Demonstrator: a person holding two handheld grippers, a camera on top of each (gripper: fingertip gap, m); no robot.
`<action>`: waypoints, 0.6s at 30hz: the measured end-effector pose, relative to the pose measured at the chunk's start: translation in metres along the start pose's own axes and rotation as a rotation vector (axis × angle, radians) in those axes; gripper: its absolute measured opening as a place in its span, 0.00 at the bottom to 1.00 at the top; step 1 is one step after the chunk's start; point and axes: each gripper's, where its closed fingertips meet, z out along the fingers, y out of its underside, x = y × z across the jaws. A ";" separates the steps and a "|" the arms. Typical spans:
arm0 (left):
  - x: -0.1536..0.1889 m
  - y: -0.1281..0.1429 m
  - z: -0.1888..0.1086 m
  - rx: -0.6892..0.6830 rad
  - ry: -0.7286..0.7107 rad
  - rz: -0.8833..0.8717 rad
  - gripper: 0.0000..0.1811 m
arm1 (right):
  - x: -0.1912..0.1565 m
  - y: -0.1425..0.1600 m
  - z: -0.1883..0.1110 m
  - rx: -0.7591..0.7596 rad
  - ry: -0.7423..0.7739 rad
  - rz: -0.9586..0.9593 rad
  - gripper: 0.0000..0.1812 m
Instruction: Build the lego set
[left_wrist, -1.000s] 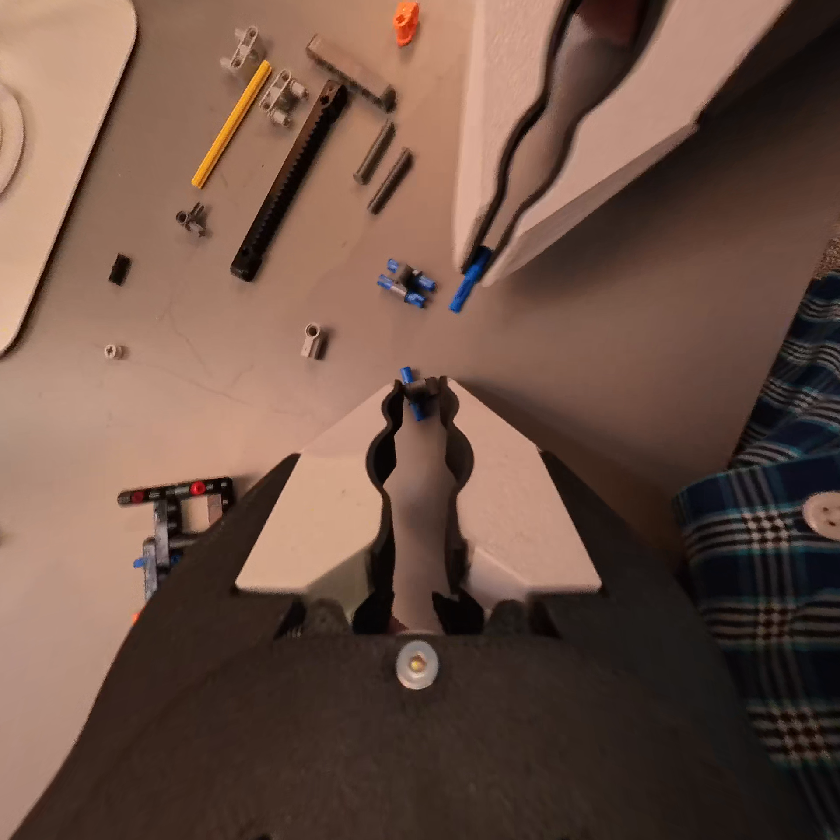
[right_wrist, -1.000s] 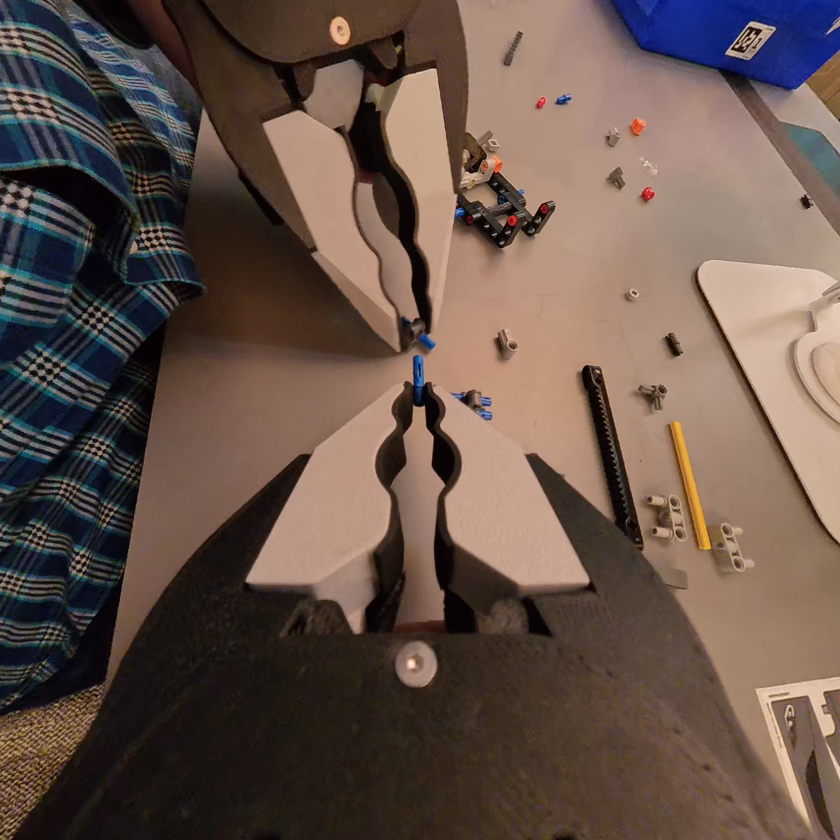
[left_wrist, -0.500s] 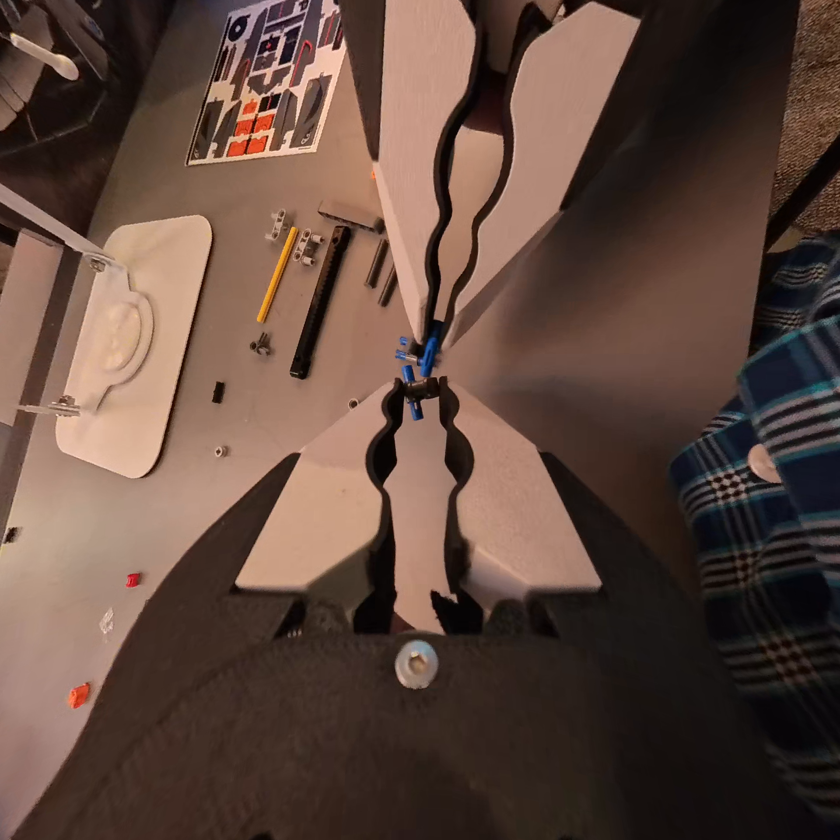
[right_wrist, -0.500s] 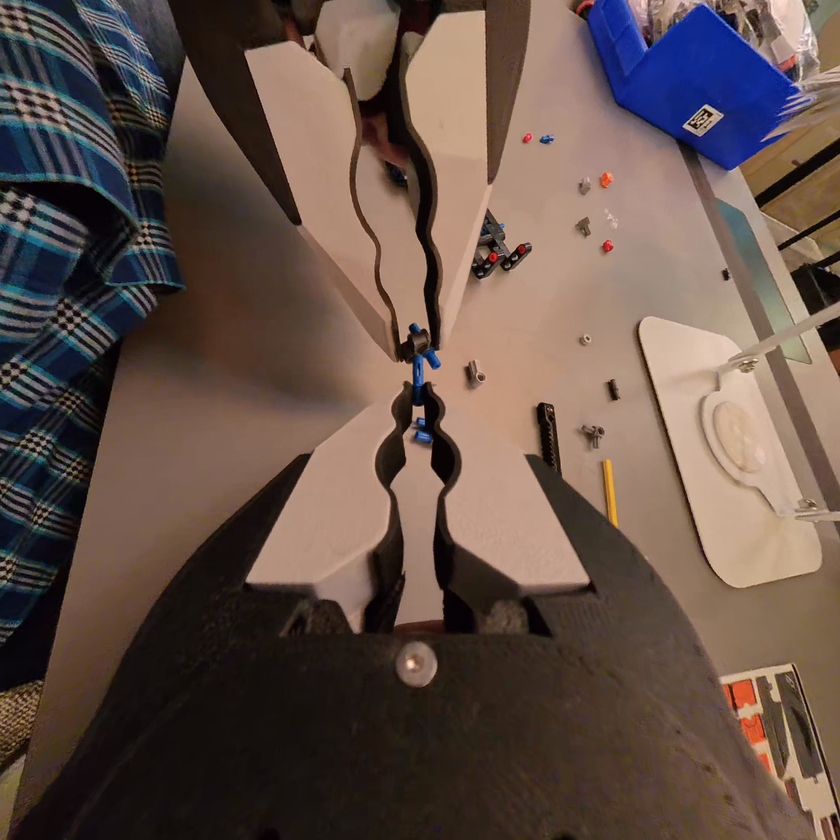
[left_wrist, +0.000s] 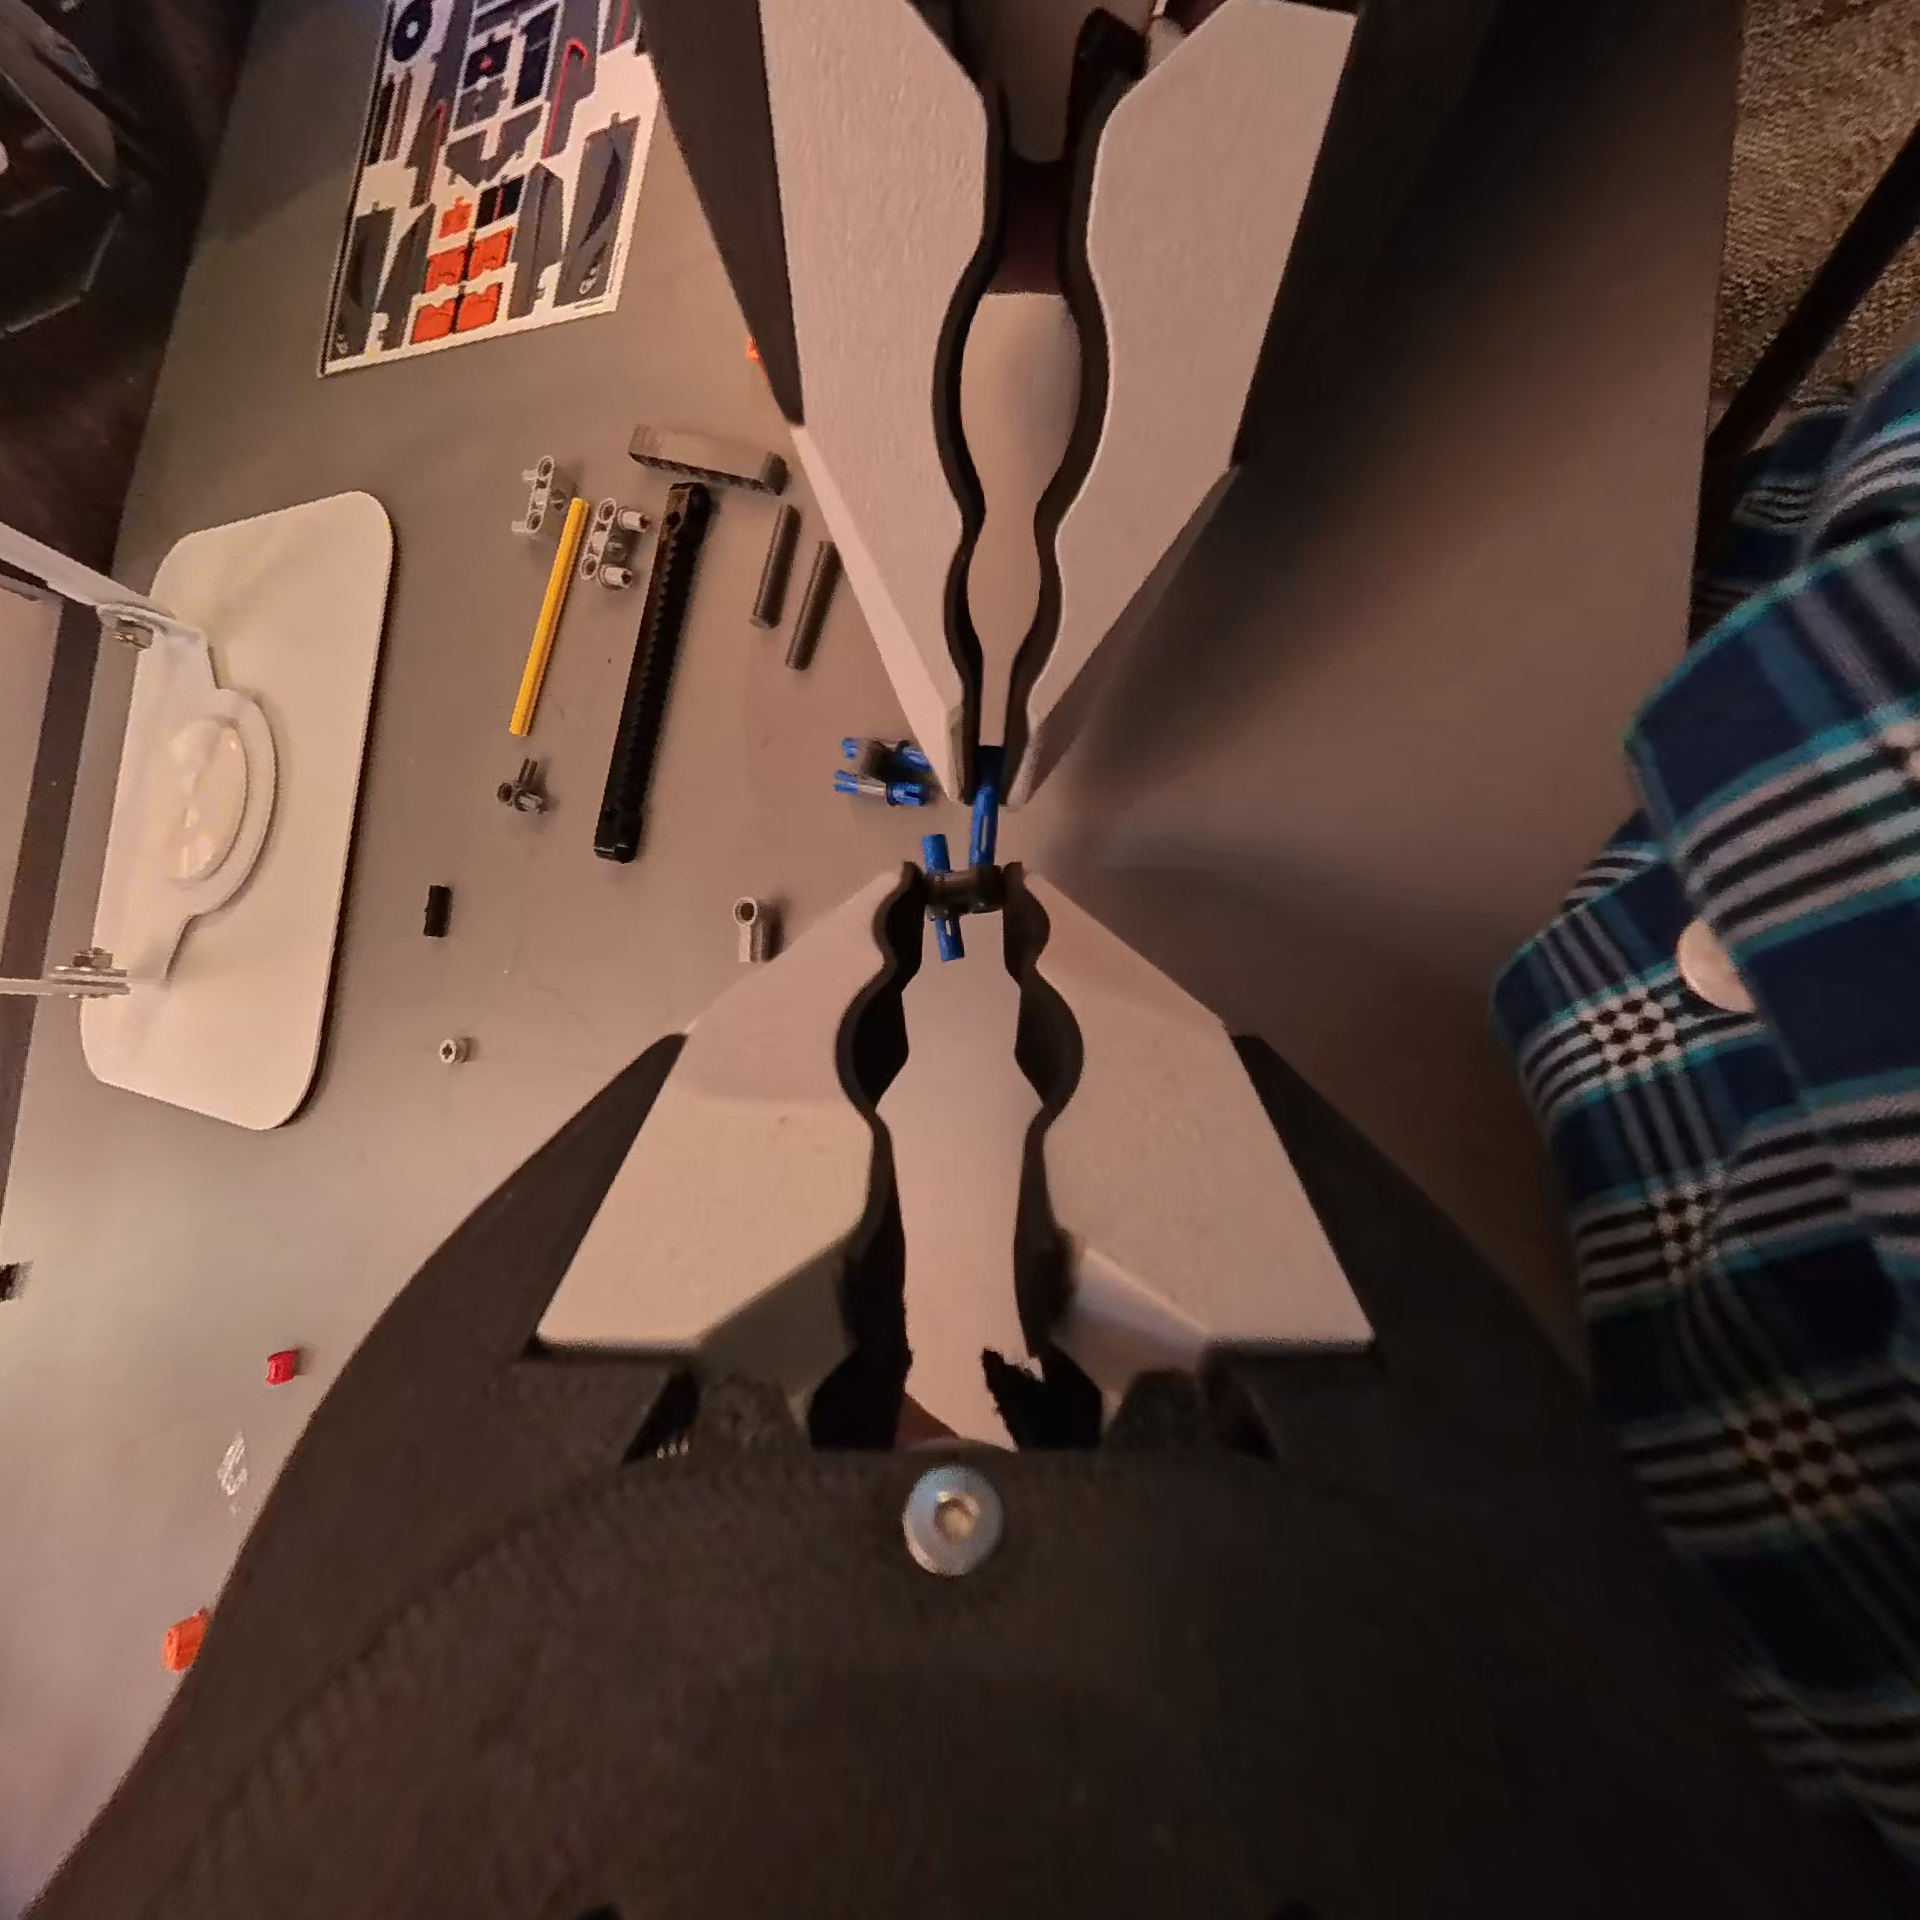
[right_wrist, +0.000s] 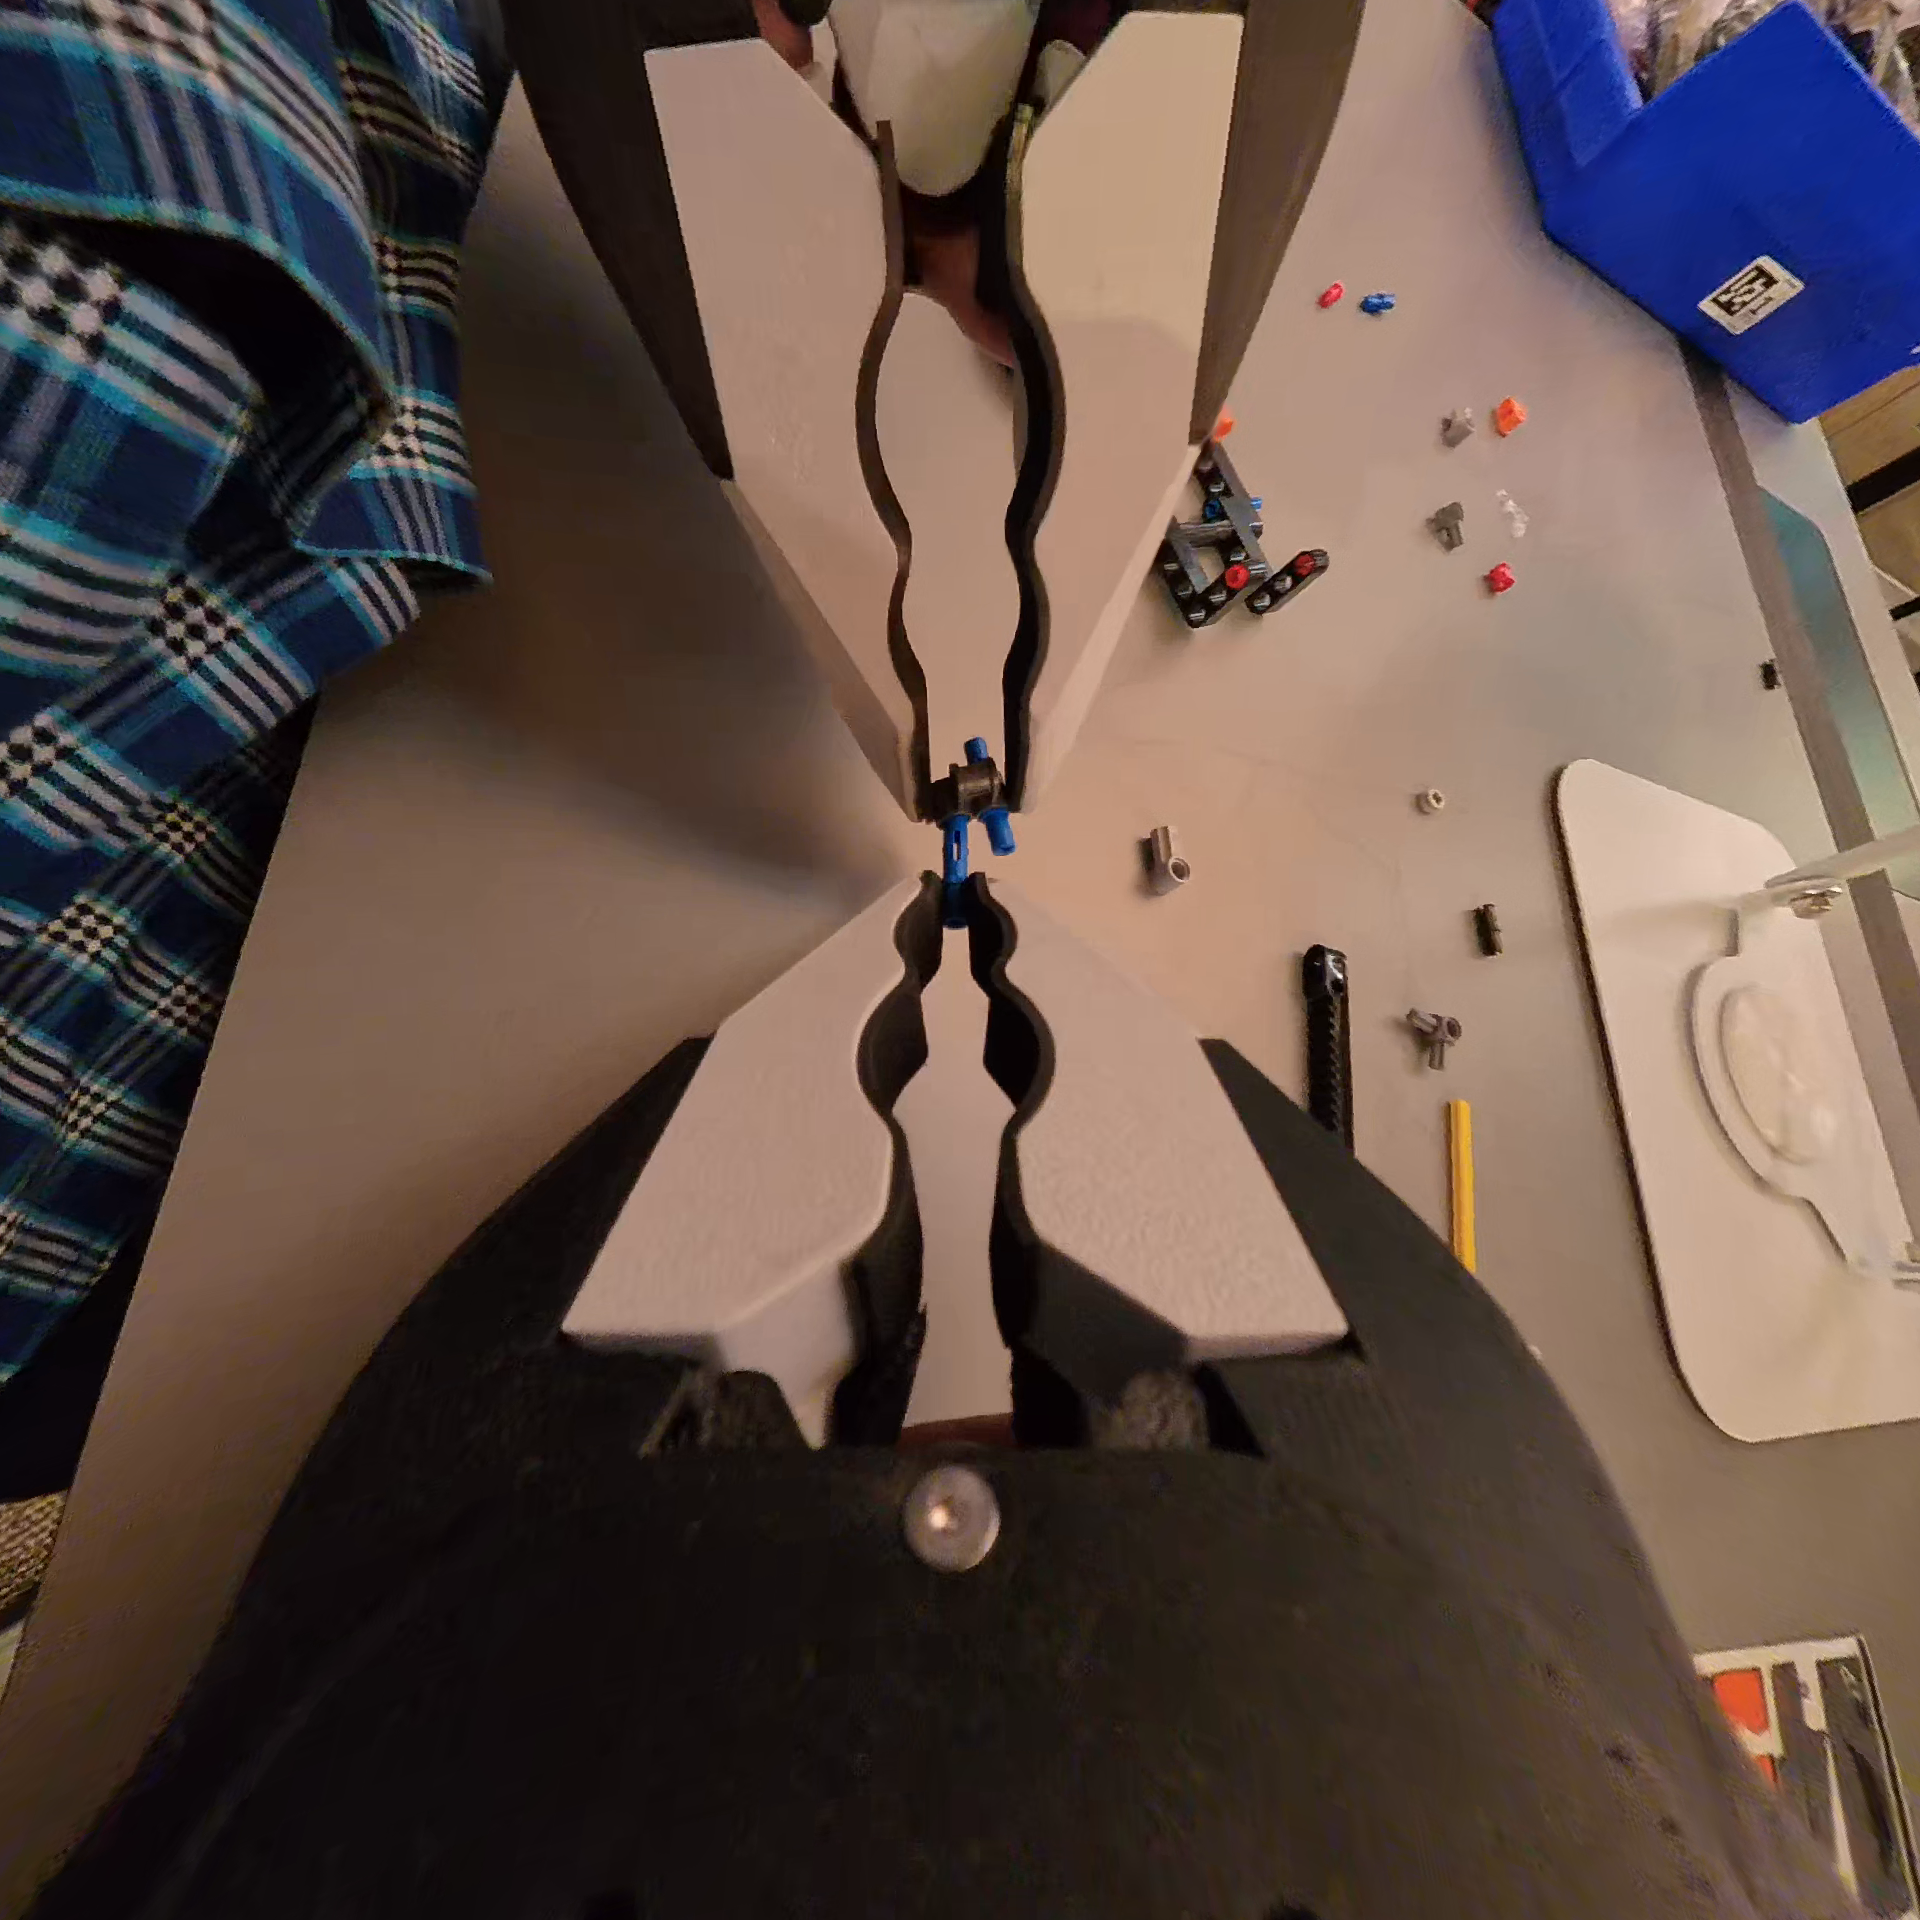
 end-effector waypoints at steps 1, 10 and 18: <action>0.001 0.001 0.000 0.000 0.002 0.005 0.07 | -0.001 0.000 0.001 0.003 -0.006 -0.004 0.01; 0.008 0.003 0.000 0.018 0.024 0.058 0.07 | -0.008 -0.003 0.004 0.038 -0.058 -0.007 0.01; 0.004 -0.006 -0.007 0.121 0.019 0.038 0.07 | -0.005 -0.009 -0.002 0.122 -0.078 0.053 0.01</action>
